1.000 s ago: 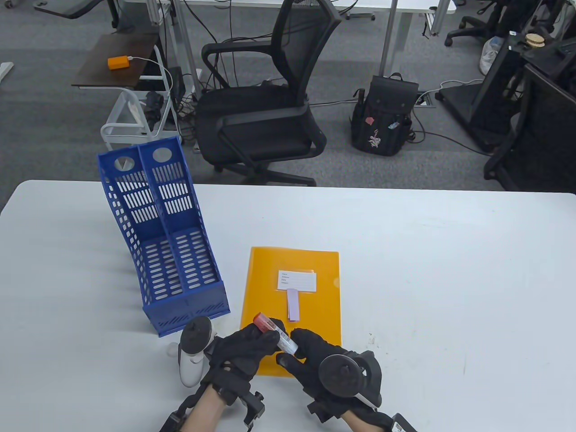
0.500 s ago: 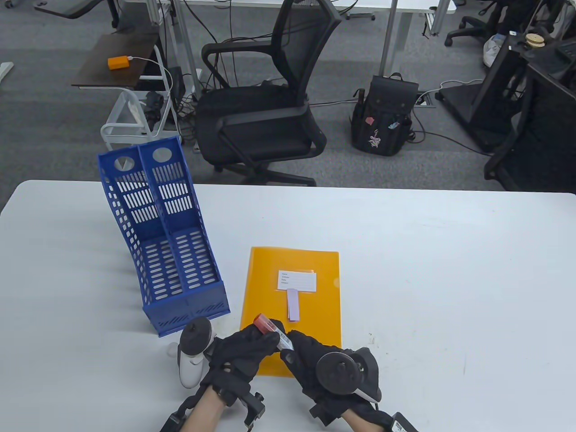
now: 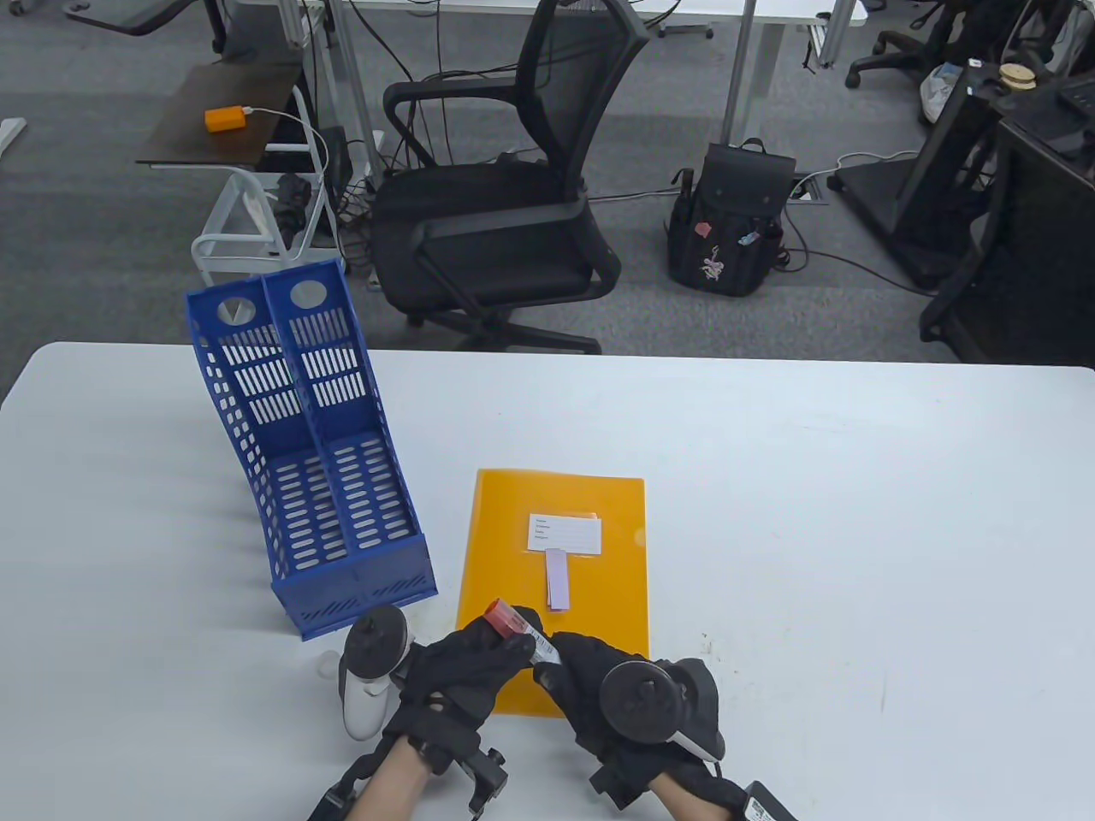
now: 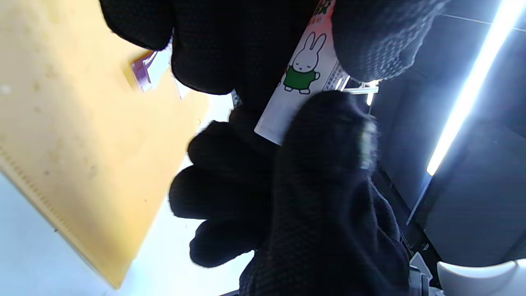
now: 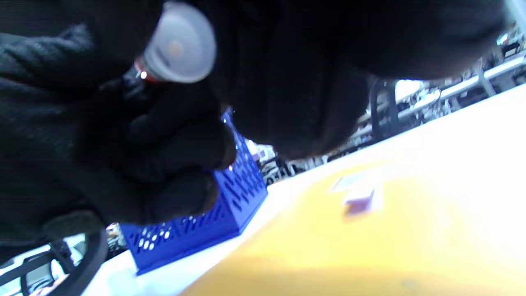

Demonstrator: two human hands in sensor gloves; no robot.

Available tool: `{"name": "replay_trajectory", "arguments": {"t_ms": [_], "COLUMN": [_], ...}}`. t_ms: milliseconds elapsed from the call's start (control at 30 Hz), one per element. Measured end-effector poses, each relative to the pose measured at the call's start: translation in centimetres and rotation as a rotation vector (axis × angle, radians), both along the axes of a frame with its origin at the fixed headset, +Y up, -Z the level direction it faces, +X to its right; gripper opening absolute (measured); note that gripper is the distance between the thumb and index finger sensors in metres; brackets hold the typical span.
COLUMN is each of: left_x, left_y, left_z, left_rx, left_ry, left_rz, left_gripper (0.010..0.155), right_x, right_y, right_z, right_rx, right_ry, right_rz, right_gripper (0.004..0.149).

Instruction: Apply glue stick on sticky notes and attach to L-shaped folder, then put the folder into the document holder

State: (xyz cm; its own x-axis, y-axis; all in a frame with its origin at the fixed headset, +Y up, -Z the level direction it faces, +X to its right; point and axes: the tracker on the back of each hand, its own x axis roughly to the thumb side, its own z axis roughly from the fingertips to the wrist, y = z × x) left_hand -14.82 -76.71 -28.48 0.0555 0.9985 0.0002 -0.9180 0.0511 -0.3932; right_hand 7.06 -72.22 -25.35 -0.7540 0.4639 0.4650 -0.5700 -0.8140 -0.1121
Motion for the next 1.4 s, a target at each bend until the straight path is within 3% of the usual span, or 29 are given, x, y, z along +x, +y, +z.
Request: {"name": "replay_trajectory", "arguments": {"t_ms": [167, 267, 433, 533, 600, 700, 933, 1067, 1167, 1267, 1400], "left_x": [-0.1, -0.2, -0.1, -0.2, -0.4, -0.3, -0.1, -0.2, 0.0, 0.2, 0.0], "left_y": [0.3, 0.2, 0.4, 0.5, 0.5, 0.5, 0.7, 0.7, 0.7, 0.8, 0.7], "left_z": [0.1, 0.1, 0.1, 0.1, 0.1, 0.2, 0.4, 0.4, 0.5, 0.5, 0.5], "left_rx": [0.018, 0.011, 0.018, 0.030, 0.021, 0.025, 0.042, 0.042, 0.039, 0.050, 0.039], "left_ry": [0.009, 0.015, 0.000, 0.017, 0.023, 0.037, 0.032, 0.049, 0.023, 0.021, 0.037], "left_rz": [-0.011, -0.001, 0.012, -0.007, -0.002, -0.051, -0.072, -0.087, -0.069, -0.082, -0.073], "left_gripper": [0.060, 0.060, 0.060, 0.060, 0.060, 0.060, 0.060, 0.060, 0.060, 0.060, 0.060], "right_x": [0.3, 0.1, 0.2, 0.4, 0.3, 0.1, 0.6, 0.2, 0.4, 0.6, 0.2], "right_y": [-0.3, -0.6, -0.1, -0.3, -0.6, -0.8, -0.5, -0.7, -0.2, -0.3, -0.9], "right_z": [-0.1, -0.4, -0.2, -0.2, -0.4, -0.5, -0.5, -0.7, -0.5, -0.4, -0.7], "right_rx": [0.027, -0.087, 0.022, 0.026, -0.037, -0.105, -0.072, -0.183, -0.089, -0.066, -0.166], "right_ry": [0.014, 0.078, -0.008, 0.008, 0.045, 0.075, 0.039, 0.106, 0.039, 0.011, 0.115], "right_rz": [-0.002, -0.013, -0.048, -0.052, -0.055, -0.061, -0.055, -0.083, -0.061, -0.048, -0.053], "right_gripper": [0.070, 0.070, 0.066, 0.068, 0.073, 0.066, 0.066, 0.065, 0.064, 0.067, 0.068]}}
